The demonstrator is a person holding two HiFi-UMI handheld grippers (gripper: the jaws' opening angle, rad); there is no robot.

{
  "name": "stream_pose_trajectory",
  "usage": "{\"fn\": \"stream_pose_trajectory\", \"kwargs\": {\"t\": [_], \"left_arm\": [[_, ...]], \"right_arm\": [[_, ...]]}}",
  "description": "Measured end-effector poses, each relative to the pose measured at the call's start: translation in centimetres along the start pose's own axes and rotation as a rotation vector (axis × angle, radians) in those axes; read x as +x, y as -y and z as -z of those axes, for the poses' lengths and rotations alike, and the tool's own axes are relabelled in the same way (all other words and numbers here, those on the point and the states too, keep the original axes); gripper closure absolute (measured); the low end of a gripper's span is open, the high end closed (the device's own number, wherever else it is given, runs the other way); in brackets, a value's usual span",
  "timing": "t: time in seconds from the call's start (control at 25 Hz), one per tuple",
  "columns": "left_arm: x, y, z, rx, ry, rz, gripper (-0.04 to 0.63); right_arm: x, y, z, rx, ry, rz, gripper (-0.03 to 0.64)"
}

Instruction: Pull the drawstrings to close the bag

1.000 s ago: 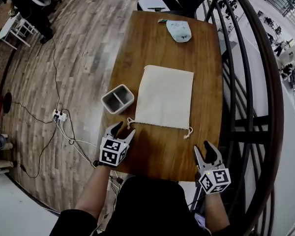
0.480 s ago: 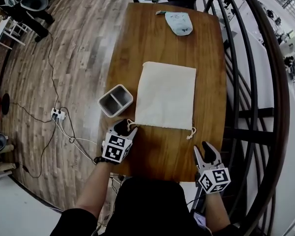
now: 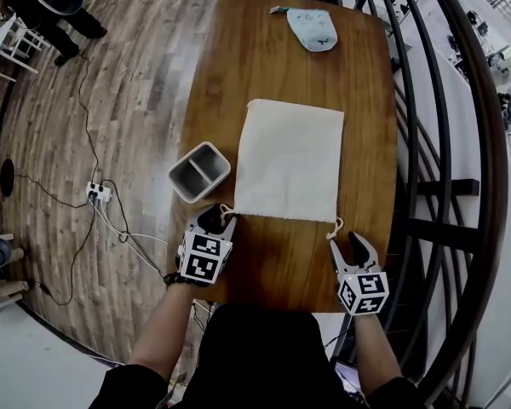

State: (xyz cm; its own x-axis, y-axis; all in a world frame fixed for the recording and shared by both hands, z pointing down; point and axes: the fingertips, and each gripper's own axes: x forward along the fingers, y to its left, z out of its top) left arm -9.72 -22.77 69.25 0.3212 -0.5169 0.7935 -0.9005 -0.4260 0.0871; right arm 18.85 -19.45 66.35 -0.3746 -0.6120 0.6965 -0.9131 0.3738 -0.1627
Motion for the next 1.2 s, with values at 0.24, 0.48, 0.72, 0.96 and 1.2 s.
{"fn": "stream_pose_trajectory", "kwargs": {"t": [0.24, 0.48, 0.72, 0.96, 1.2], "left_arm": [[-0.1, 0.5, -0.1, 0.032, -0.019, -0.001, 0.465], [0.3, 1.6, -0.6, 0.1, -0.035, -0.045, 0.537], [-0.1, 1.3, 0.2, 0.028, -0.041, -0.039, 0.545], [-0.1, 1.3, 0.4, 0.032, -0.034, -0.075, 0.561], [-1.3, 1.4, 1.5, 0.073, -0.042, -0.11, 0.577]], "right_arm": [[2.1, 0.2, -0.2, -0.003, -0.059, 0.036, 0.37], [3.2, 0.1, -0.3, -0.062, -0.112, 0.086, 0.382], [3.0, -1.6, 0.5, -0.104, -0.123, 0.066, 0.52], [2.9, -1.6, 1.0, -0.022, -0.135, 0.034, 0.569], [0.9, 0.1, 0.5, -0.188, -0.115, 0.087, 0.572]]}}
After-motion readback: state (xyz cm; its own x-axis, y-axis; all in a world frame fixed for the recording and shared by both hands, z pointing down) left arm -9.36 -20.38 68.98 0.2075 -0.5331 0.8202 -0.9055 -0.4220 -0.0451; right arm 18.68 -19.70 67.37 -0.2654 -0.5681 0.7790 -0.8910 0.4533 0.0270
